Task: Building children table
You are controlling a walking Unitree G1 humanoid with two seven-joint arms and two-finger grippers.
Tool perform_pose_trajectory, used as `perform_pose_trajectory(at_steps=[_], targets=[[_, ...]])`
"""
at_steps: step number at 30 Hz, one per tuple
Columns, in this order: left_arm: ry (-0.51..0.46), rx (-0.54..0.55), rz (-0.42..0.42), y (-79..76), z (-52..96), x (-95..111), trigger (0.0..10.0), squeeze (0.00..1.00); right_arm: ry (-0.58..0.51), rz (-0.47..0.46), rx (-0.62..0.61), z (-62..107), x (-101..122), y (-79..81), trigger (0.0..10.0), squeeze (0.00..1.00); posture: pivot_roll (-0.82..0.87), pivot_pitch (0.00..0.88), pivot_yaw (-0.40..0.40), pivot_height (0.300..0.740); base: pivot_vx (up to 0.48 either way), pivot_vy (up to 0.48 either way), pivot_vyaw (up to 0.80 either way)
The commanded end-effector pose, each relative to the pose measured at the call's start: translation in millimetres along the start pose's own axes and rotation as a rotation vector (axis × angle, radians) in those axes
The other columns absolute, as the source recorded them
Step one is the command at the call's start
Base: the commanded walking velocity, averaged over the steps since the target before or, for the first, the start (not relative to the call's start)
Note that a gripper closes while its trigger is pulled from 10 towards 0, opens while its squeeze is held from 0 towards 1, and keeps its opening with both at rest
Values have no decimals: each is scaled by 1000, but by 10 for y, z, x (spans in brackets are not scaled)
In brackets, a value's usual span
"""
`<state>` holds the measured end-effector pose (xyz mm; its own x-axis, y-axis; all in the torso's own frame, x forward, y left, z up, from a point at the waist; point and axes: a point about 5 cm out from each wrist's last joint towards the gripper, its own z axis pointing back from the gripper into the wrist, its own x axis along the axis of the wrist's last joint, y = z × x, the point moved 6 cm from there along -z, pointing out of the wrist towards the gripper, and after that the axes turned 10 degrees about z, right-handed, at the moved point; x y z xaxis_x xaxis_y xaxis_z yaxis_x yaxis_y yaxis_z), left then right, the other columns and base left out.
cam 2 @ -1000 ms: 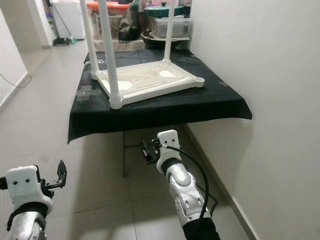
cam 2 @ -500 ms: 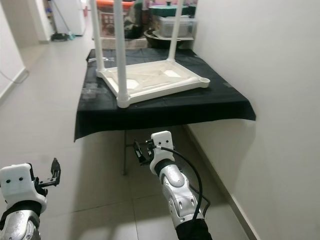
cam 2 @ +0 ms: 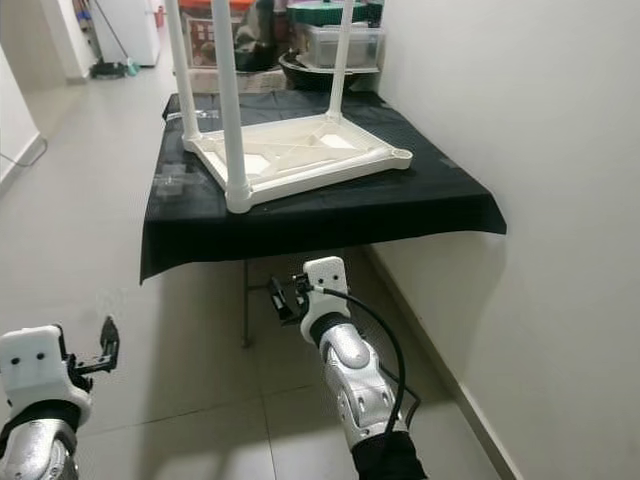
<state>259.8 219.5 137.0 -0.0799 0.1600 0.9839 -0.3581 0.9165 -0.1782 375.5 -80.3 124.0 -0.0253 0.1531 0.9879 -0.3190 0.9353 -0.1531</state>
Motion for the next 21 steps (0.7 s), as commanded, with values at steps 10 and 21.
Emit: perform_pose_trajectory(at_steps=[10, 21], targets=[[-60, -5, -79, 44, -48, 161, 10000, 0, -58, 1, -90, -122, 198, -251, 10000, 0, 8, 10, -31, 740, 171, 0, 0], [-64, -12, -81, 18, -55, 162, 10000, 0, -57, -18, -251, -132, 225, -563, 10000, 0, 11, 0, -31, 740, 260, 0, 0]])
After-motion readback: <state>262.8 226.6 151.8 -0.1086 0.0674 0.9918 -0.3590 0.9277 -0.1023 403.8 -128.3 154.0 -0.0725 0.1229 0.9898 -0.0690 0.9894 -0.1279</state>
